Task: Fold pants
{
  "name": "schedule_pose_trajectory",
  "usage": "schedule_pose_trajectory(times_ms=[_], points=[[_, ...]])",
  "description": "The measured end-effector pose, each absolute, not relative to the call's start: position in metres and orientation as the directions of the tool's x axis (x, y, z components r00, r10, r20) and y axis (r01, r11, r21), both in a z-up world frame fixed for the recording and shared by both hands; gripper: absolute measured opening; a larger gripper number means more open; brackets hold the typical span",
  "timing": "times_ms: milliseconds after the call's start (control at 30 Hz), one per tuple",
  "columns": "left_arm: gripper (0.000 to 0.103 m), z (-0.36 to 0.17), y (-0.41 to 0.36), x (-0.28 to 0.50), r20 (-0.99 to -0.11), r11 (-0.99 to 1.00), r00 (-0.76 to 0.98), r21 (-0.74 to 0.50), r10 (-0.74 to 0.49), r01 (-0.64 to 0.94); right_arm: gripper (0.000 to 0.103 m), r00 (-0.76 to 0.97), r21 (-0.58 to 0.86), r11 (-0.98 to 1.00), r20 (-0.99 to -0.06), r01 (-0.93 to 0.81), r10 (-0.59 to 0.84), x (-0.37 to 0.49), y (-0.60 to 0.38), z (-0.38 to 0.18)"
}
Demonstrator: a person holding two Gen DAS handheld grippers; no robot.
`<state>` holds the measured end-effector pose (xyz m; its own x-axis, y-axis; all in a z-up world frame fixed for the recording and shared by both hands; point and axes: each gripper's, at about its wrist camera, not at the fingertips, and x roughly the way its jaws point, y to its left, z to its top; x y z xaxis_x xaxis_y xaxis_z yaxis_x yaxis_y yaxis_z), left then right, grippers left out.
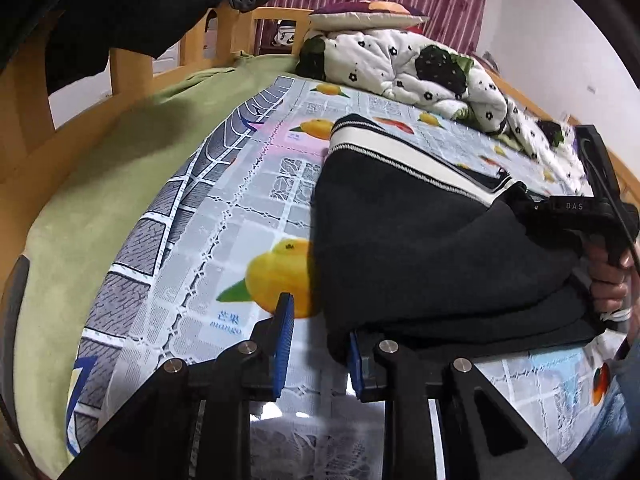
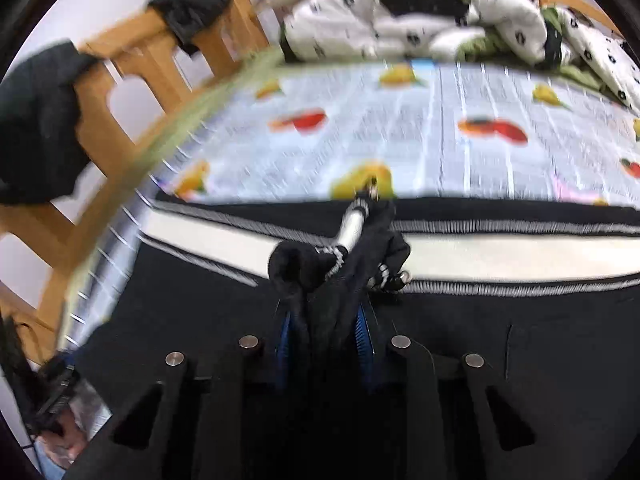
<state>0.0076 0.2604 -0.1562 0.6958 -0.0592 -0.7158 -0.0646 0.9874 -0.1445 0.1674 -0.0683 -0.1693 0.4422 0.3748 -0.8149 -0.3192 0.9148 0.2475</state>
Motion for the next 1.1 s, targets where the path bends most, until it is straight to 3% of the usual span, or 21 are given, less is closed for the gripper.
schedule_pose_trajectory(times_ms=[33, 100, 200, 333, 433, 467, 500, 533, 667, 800, 867, 1000, 1100], points=[[0.025, -0.154, 0.258, 0.005, -0.714, 0.99, 0.699, -0.126, -0.046, -0.064, 0.043, 0.404, 0.246, 0.916, -0.838, -0.318, 0.366, 0.168, -0.069, -0.173], [0.033, -0.149, 0.258, -0.001, -0.706, 0.993, 0.707, -0.106, -0.036, -0.055, 0.044, 0.365, 0.266, 0.911, -0.852, -0.314, 0.374, 0.162, -0.076, -0.173], [0.056, -0.143, 0.26, -0.009, -0.691, 0.993, 0.723, -0.094, -0.016, -0.067, 0.044, 0.4, 0.267, 0.917, -0.837, -0.297, 0.373, 0.134, -0.1, -0.162], [0.056, -0.14, 0.261, -0.008, -0.673, 0.991, 0.739, -0.114, -0.03, -0.063, 0.044, 0.422, 0.315, 0.891, -0.795, -0.326, 0.436, 0.093, -0.112, -0.146], [0.057, -0.147, 0.25, 0.005, -0.711, 0.997, 0.703, -0.06, -0.012, -0.043, 0.045, 0.392, 0.366, 0.865, -0.782, -0.342, 0.485, 0.076, -0.102, -0.147], [0.057, -0.15, 0.246, 0.01, -0.724, 0.999, 0.689, -0.029, 0.007, -0.041, 0.043, 0.379, 0.348, 0.873, -0.799, -0.342, 0.467, 0.075, -0.095, -0.152], [0.057, -0.153, 0.243, 0.012, -0.734, 0.999, 0.679, -0.002, 0.028, -0.043, 0.019, 0.39, 0.299, 0.893, -0.818, -0.337, 0.422, 0.075, -0.086, -0.156], [0.057, -0.153, 0.241, 0.013, -0.738, 0.999, 0.674, 0.012, 0.04, -0.046, 0.007, 0.417, 0.238, 0.912, -0.831, -0.333, 0.369, 0.073, -0.082, -0.158], [0.06, -0.153, 0.243, 0.008, -0.733, 0.998, 0.679, -0.005, 0.038, -0.062, 0.006, 0.477, 0.407, 0.851, -0.706, -0.332, 0.523, 0.051, -0.116, -0.136], [0.061, -0.152, 0.249, 0.006, -0.725, 0.996, 0.688, -0.046, 0.021, -0.079, 0.007, 0.385, 0.358, 0.877, -0.797, -0.32, 0.465, 0.047, -0.108, -0.168], [0.061, -0.152, 0.25, 0.005, -0.726, 0.996, 0.687, -0.048, 0.02, -0.079, 0.015, 0.4, 0.336, 0.872, -0.788, -0.355, 0.467, 0.042, -0.109, -0.157], [0.063, -0.15, 0.25, 0.002, -0.702, 0.998, 0.711, -0.018, 0.027, -0.056, 0.058, 0.48, 0.351, 0.867, -0.727, -0.354, 0.491, 0.063, -0.119, -0.127], [0.063, -0.147, 0.251, 0.004, -0.682, 0.998, 0.731, -0.032, 0.021, -0.059, 0.061, 0.499, 0.346, 0.887, -0.735, -0.306, 0.459, 0.115, -0.116, -0.125]])
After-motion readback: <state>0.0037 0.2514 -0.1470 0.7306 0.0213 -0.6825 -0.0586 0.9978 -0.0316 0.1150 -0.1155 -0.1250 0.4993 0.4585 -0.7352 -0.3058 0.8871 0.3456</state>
